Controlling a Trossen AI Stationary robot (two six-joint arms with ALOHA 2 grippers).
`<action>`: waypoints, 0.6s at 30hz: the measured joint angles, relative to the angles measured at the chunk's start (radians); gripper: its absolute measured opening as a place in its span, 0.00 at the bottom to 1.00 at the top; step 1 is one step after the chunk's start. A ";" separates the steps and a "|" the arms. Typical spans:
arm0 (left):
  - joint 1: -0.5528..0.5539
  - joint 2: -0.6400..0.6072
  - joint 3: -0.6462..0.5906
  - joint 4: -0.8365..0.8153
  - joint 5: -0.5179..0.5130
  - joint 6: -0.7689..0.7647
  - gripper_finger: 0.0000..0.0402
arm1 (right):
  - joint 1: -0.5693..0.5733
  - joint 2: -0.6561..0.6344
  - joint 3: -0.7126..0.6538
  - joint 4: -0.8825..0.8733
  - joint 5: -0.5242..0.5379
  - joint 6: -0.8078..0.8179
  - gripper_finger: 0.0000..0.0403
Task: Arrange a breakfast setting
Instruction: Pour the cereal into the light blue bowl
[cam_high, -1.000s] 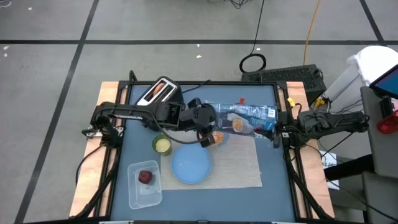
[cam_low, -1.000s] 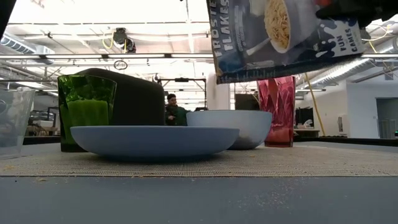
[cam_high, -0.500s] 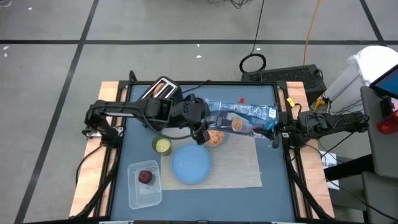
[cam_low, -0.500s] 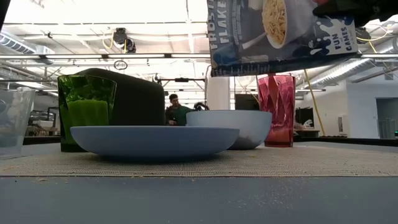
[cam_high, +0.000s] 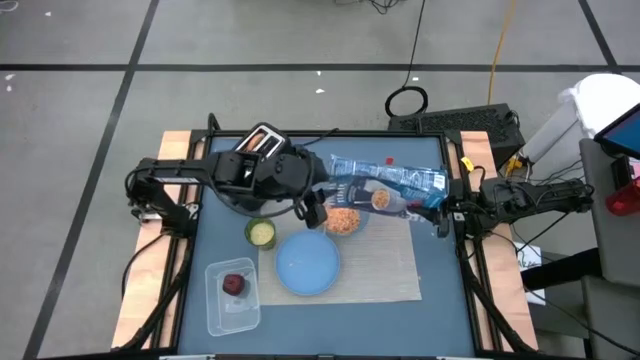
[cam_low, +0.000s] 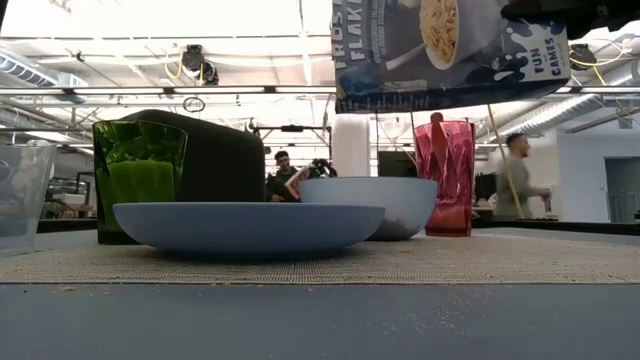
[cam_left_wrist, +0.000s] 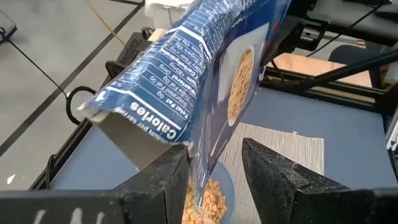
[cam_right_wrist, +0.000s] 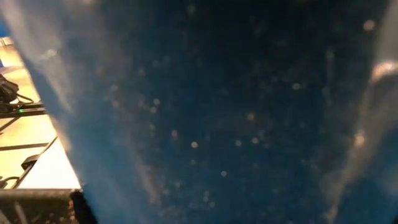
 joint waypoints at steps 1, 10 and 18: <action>-0.001 -0.004 0.000 0.003 0.000 -0.001 0.38 | 0.000 0.000 0.000 0.007 0.000 0.000 0.63; -0.019 -0.053 0.000 0.005 0.000 -0.004 0.38 | 0.000 0.000 0.000 0.055 0.001 -0.006 0.63; -0.023 -0.052 0.000 0.000 0.000 -0.002 0.38 | 0.000 0.000 -0.011 0.145 -0.001 -0.007 0.63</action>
